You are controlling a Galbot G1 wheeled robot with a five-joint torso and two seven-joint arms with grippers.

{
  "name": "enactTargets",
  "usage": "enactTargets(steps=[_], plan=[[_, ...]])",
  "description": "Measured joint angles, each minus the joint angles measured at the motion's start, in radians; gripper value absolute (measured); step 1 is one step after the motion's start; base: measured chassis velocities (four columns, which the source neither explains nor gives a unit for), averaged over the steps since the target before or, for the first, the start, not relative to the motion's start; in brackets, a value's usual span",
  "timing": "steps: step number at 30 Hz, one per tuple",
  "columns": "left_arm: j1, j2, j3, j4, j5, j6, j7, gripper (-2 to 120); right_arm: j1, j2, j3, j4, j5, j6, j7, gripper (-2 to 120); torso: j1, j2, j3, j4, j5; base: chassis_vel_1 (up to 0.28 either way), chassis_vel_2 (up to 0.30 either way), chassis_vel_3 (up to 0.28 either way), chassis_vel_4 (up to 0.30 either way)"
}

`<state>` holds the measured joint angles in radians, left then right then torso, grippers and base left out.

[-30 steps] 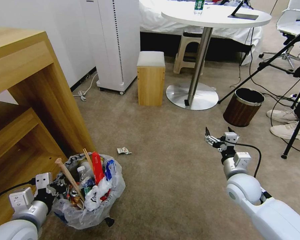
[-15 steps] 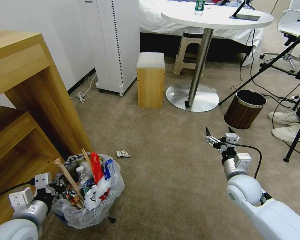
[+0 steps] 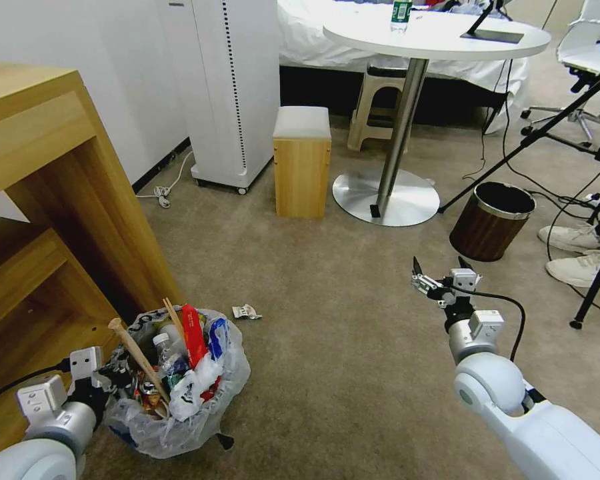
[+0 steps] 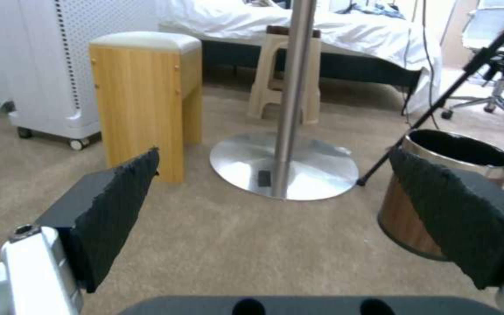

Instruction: Pick up the trash bin and place the garbage on the floor into it.

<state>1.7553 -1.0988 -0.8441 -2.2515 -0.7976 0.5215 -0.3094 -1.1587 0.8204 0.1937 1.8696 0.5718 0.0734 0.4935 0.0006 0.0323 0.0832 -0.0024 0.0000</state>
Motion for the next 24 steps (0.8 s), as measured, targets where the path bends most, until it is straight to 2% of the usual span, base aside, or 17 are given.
enactTargets(steps=[24], plan=[[0.005,-0.012,-0.001,0.002,0.012,-0.008,-0.004,1,0.027,-0.001,-0.024,-0.02,-0.01,0.017,-0.007,100,0.0,0.0,0.0,0.0003,0.0,0.019,0.068,0.072,0.017]])
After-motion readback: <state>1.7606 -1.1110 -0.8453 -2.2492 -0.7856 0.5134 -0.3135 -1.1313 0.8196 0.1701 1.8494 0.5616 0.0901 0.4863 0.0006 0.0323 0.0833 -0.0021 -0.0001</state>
